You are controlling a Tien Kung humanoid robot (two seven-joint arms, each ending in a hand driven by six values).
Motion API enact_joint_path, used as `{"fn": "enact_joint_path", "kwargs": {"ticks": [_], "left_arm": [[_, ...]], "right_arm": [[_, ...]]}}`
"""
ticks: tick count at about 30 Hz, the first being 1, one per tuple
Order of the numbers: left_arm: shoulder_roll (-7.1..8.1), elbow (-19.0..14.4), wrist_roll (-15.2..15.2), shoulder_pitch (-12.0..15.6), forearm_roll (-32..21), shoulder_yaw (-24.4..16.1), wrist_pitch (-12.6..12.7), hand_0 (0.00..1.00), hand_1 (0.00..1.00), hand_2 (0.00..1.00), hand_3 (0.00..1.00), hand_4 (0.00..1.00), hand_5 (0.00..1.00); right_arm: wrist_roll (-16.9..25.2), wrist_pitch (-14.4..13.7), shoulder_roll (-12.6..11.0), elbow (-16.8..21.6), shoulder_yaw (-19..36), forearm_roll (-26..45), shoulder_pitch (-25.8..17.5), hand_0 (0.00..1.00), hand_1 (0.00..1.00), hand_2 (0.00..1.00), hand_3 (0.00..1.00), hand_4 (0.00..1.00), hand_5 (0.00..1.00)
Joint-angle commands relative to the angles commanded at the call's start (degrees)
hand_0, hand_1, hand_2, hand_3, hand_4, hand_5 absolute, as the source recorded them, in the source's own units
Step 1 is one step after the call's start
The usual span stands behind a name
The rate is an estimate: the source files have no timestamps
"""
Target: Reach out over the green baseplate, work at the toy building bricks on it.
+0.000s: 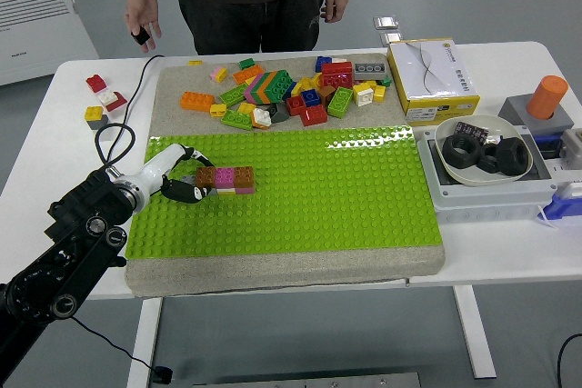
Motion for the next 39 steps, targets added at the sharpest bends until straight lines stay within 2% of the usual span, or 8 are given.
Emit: {"fn": "enact_joint_path", "kwargs": {"ticks": [3, 4, 9, 10, 33, 34, 39], "left_arm": [[-0.01, 0.0, -0.1, 0.0, 0.0, 0.0, 0.0, 0.987, 0.958, 0.918, 0.546, 0.623, 0.002], [-0.01, 0.0, -0.2, 0.0, 0.0, -0.1, -0.1, 0.985, 0.959, 0.923, 0.568, 0.578, 0.002], [0.0, 0.1, -0.6, 0.0, -0.1, -0.3, -0.8, 0.985, 0.959, 0.923, 0.568, 0.578, 0.002], [0.01, 0.2, -0.7, 0.0, -0.1, -0.3, -0.9, 0.985, 0.961, 0.941, 0.591, 0.669, 0.002], [0.04, 0.5, -1.3, 0.0, -0.3, -0.4, -1.0, 0.977, 0.967, 0.953, 0.615, 0.684, 0.002], [0.04, 0.5, -1.3, 0.0, -0.3, -0.5, -1.1, 0.978, 0.972, 0.968, 0.666, 0.709, 0.002], [0.07, 0.4, -1.3, 0.0, -0.2, -0.5, -1.4, 0.978, 0.972, 0.968, 0.666, 0.709, 0.002]], "right_arm": [[0.0, 0.0, 0.0, 0.0, 0.0, 0.0, 0.0, 0.658, 0.624, 0.599, 0.722, 0.727, 0.992], [0.0, 0.0, 0.0, 0.0, 0.0, 0.0, 0.0, 0.658, 0.626, 0.598, 0.72, 0.725, 0.989], [0.1, 0.0, 0.0, 0.0, 0.0, 0.0, 0.0, 0.658, 0.626, 0.598, 0.72, 0.725, 0.989], [0.1, 0.0, 0.0, 0.0, 0.0, 0.0, 0.0, 0.658, 0.625, 0.598, 0.718, 0.723, 0.987], [0.2, 0.0, 0.0, 0.0, 0.0, 0.0, -0.1, 0.658, 0.623, 0.595, 0.714, 0.719, 0.983], [0.2, 0.0, 0.0, 0.0, 0.0, 0.0, -0.1, 0.658, 0.623, 0.595, 0.713, 0.719, 0.983], [0.2, 0.0, 0.0, 0.0, 0.0, 0.0, 0.0, 0.658, 0.623, 0.595, 0.713, 0.719, 0.983]]}}
